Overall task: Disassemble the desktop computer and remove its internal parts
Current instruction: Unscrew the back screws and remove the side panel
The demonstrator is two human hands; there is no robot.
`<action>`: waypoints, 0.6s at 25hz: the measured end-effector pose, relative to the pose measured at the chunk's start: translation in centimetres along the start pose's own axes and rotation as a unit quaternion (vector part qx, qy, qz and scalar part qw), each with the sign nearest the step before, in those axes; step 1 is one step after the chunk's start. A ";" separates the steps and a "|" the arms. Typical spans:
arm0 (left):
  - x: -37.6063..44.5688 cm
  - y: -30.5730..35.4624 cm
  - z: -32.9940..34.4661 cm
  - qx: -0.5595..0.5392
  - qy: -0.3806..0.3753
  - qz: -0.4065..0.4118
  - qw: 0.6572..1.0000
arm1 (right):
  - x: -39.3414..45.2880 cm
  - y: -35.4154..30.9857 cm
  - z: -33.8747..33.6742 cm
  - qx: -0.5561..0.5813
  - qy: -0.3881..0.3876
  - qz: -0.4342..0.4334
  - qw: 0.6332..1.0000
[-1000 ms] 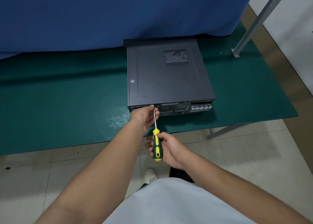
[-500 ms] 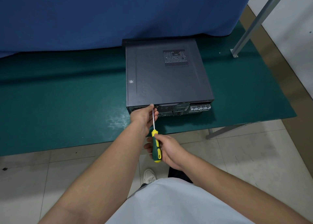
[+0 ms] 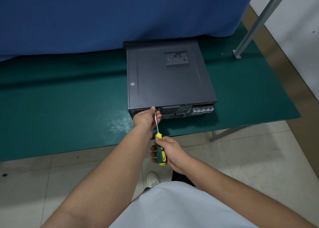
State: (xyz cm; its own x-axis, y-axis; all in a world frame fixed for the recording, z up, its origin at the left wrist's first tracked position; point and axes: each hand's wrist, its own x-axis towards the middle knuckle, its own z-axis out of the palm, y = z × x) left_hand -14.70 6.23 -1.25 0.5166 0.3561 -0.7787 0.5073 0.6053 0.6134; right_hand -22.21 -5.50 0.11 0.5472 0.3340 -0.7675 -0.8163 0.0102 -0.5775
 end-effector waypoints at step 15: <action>-0.3 0.2 -0.5 0.014 0.006 0.011 1.000 | -0.2 0.6 -0.2 -0.043 0.008 -0.024 0.999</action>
State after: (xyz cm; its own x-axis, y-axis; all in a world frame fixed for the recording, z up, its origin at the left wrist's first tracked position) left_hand -15.06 6.57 -1.01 0.5188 0.3780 -0.7668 0.5151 0.5776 0.6332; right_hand -22.76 -5.79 -0.18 0.5893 0.3195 -0.7421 -0.7702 -0.0553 -0.6354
